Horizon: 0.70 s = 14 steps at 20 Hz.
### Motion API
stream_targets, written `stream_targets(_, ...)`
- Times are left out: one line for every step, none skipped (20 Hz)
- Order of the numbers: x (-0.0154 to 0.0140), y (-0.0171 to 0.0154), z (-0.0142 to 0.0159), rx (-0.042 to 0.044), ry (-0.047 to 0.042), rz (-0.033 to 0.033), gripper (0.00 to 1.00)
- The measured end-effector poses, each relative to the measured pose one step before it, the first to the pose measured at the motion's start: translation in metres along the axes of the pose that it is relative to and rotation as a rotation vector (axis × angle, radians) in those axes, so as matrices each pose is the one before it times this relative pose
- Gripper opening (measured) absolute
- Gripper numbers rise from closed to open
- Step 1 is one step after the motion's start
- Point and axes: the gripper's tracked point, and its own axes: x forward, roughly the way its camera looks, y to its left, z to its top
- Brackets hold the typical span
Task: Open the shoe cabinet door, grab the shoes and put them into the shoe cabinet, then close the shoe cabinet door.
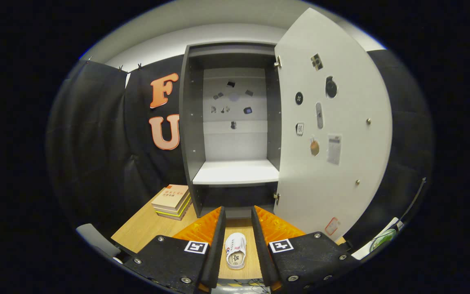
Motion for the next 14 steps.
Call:
stream_targets(0.00795, 0.00515, -0.01593, -0.00437, 0.02875, 0.0058, 0.41)
stream_targets(0.00982, 0.00482, -0.0154, -0.0039, 0.03599, 0.00251, 0.41)
stream_targets(0.00957, 0.00371, -0.01583, 0.00058, 0.03361, 0.0034, 0.4)
stream_targets(0.00954, 0.00382, -0.01342, 0.00952, 0.02963, 0.00574, 0.41)
stream_targets(0.00749, 0.00354, -0.01377, 0.00899, 0.02853, 0.00847, 0.41)
stream_targets(0.00885, 0.00295, -0.01198, 0.00314, 0.0243, 0.00321, 0.41)
stream_targets(0.00816, 0.00152, -0.01342, 0.00063, 0.02519, 0.00443, 0.41)
stream_targets(0.01166, 0.00417, -0.01338, -0.00224, 0.02803, 0.00506, 0.41)
stream_targets(0.00957, 0.00224, -0.01272, -0.00491, 0.02497, 0.00255, 0.41)
stream_targets(0.01187, 0.00163, -0.01133, -0.0049, 0.02512, 0.00174, 0.41)
stream_targets(0.01049, 0.00077, -0.01277, -0.00419, 0.02727, 0.0016, 0.41)
stream_targets(0.01281, 0.00128, -0.01207, -0.00061, 0.02393, 0.00105, 0.41)
stream_targets(0.012, -0.00125, -0.01228, 0.00344, 0.02617, -0.00243, 0.41)
stream_targets(0.01337, -0.00131, -0.01259, 0.01045, 0.02196, -0.00706, 0.41)
